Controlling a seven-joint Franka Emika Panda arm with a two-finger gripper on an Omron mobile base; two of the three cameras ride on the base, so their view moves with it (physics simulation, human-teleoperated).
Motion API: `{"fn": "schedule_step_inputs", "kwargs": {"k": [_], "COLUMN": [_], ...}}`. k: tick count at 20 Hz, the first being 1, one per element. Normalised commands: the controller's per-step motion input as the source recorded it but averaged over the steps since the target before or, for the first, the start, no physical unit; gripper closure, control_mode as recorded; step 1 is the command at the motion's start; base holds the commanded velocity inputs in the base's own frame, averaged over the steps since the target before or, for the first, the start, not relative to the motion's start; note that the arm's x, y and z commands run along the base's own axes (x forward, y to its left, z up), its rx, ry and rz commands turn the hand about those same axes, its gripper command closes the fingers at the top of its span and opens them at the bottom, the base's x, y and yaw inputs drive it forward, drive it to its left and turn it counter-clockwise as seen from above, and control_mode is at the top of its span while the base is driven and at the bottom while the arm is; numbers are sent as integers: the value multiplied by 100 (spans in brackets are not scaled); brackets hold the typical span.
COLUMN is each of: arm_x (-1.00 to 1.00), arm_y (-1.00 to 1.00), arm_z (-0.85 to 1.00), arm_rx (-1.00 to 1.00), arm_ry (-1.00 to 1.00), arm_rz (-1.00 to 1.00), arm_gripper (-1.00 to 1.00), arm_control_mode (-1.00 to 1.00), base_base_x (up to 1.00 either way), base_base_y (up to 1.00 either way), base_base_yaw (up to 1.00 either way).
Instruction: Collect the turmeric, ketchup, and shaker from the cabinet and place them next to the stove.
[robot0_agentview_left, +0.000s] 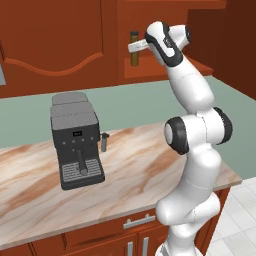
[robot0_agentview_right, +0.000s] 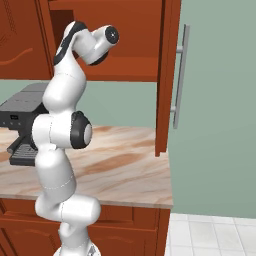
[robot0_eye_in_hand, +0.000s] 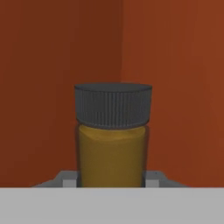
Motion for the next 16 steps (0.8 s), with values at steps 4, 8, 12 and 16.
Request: {"fn": "schedule_step_inputs", "kwargs": {"k": [4, 8, 12, 16], "arm_x": [-47, -57, -66, -74], "arm_y": [0, 0, 0, 0], "arm_z": [0, 0, 0, 0], "arm_rx": [0, 0, 0, 0], "arm_ry": [-5, -5, -5, -4], "arm_rz": [4, 6, 8, 7], "arm_gripper": [100, 100, 100, 100], "arm_control_mode": [-100, -100, -100, -100], "base_base_x": [0, 0, 0, 0], "base_base_y": [0, 0, 0, 0], "base_base_yaw": [0, 0, 0, 0]}}
